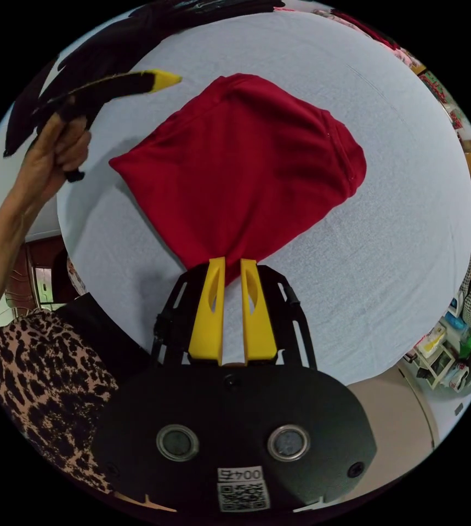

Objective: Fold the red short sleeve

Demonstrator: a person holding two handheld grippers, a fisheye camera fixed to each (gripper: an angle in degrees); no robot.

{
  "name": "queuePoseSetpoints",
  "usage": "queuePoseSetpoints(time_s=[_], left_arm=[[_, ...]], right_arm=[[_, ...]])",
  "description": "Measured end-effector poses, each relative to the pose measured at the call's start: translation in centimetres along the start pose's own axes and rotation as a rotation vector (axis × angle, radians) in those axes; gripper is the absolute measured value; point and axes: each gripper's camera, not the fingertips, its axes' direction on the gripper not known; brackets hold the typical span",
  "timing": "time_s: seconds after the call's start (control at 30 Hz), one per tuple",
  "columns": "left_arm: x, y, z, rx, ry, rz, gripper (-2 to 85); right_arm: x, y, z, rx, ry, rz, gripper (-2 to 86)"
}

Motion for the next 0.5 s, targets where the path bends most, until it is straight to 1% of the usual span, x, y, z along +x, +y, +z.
queuePoseSetpoints(time_s=[0.1,0.17,0.23,0.3,0.4,0.5], left_arm=[[2.4,3.1,0.7,-0.072,-0.055,0.087,0.5],[2.9,5.4,3.3,-0.171,-0.215,0.126,0.2],[2.2,6.3,2.8,-0.100,-0.220,0.114,0.2],[1.4,6.1,2.3,-0.109,-0.191,0.088,0.1],[0.9,6.1,0.0,-0.067,-0.183,0.084,0.1],[-0.5,7.2,-1.9,-0.047,-0.081,-0.008,0.1]], right_arm=[[0.9,0.9,0.2,0.016,-0.018,0.016,5.2],[1.3,1.6,0.4,0.023,-0.009,-0.004,5.3],[1.7,2.1,0.6,0.022,-0.007,-0.001,5.4],[2.0,2.8,0.8,0.027,0.010,-0.023,5.3],[3.0,4.7,1.3,0.069,0.000,0.005,5.2],[4.9,6.7,1.8,0.120,-0.073,0.069,5.1]])
